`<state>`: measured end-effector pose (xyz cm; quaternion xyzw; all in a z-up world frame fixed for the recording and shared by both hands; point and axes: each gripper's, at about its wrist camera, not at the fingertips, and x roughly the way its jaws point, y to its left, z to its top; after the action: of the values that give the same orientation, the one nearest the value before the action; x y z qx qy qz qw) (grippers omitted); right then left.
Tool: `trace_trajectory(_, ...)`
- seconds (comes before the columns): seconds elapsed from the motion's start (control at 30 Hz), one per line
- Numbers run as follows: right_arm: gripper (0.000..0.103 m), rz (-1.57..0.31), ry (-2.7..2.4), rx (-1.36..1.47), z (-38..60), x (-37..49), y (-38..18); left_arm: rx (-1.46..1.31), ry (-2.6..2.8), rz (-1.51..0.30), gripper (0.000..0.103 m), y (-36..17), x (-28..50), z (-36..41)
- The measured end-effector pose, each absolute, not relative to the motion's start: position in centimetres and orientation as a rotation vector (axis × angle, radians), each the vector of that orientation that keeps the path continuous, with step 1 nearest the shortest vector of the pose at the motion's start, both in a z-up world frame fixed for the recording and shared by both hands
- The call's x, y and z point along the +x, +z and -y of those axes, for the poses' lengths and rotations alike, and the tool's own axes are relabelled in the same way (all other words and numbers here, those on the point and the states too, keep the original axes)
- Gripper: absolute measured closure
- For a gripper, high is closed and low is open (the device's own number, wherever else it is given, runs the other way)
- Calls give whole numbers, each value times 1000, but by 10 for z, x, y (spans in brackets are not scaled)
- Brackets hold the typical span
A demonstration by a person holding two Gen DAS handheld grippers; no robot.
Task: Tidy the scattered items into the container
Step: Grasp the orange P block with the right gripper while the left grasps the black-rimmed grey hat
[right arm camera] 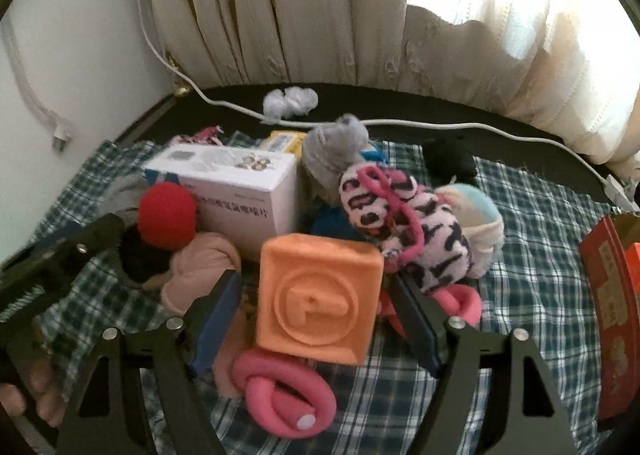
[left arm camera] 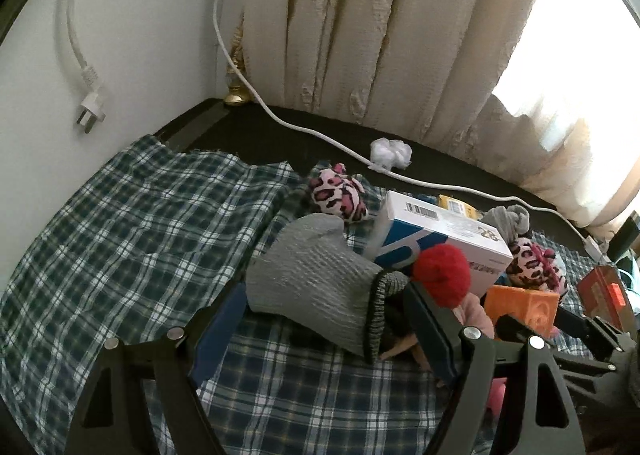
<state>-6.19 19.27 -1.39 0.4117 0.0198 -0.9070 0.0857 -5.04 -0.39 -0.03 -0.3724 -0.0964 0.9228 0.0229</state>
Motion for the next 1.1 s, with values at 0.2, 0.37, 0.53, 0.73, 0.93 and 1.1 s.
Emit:
trace_trajectory(0.2,33,-88,-2740,1197,-200,-60,-17,-1165,2832,213,20,-4,-52,-7)
trace_trajectory(0.37,47,-78,-2756,1159,-209,-51,-9,-1170,2821,109,20,-7,-53,-19)
trace_trajectory(0.53,48,-14,-2749,1151,-220,-45,-10,-1159,2875,88,20,-11,-54,-15)
trace_trajectory(0.73,48,32,-2740,1100,-224,-38,-9,-1148,2858,157,75,-14,-56,-7)
trace_trajectory(0.93,48,36,-2766,961,-223,-24,4,-955,2907,240,94,7,-40,-2)
trace_trajectory(1.1,48,28,-2804,850,-223,-13,16,-823,2914,323,97,21,-28,4)
